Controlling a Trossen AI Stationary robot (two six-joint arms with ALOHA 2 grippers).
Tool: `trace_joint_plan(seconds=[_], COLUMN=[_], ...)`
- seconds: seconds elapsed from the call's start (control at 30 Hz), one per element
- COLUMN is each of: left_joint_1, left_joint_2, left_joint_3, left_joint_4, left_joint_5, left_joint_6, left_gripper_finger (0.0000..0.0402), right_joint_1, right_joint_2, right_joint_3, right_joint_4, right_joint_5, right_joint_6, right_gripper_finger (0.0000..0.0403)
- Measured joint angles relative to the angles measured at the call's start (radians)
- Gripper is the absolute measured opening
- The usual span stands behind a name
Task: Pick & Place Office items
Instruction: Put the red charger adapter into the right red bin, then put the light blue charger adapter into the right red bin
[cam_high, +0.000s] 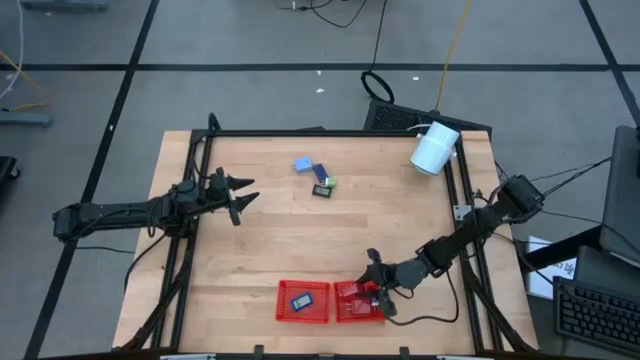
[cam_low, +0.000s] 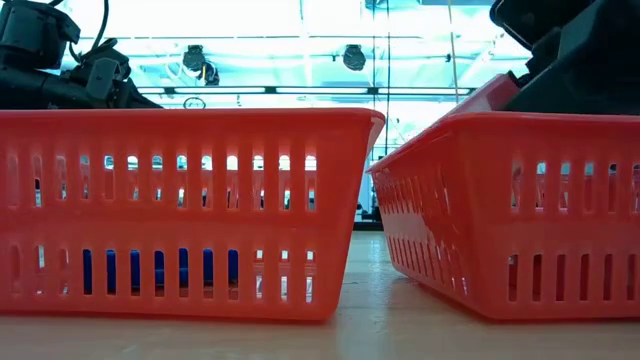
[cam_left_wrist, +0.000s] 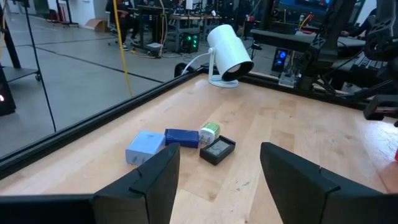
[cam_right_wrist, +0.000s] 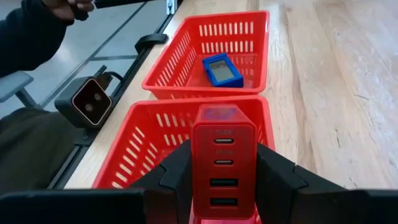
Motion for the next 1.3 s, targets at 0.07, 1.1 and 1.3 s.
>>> trace_joint_plan(seconds=[0.07, 1.1, 1.3], left_joint_1=[0.000, 0.000, 0.000], left_joint_2=[0.000, 0.000, 0.000], left_joint_3=[0.000, 0.000, 0.000], left_joint_4=[0.000, 0.000, 0.000], left_joint_5=[0.000, 0.000, 0.000], left_joint_6=[0.000, -0.001, -0.001], left_gripper_finger=[0.0227, 0.0172, 0.0164], right_joint_1=[0.000, -0.001, -0.001], right_joint_2=[0.000, -0.001, -0.017], right_joint_3=[0.000, 0.000, -0.001], right_joint_4=[0.004, 0.047, 0.067], right_joint_5=[0.000, -0.097, -0.109], right_joint_6=[0.000, 0.026, 0.032], right_gripper_finger=[0.0117, 0.0153, 0.0151])
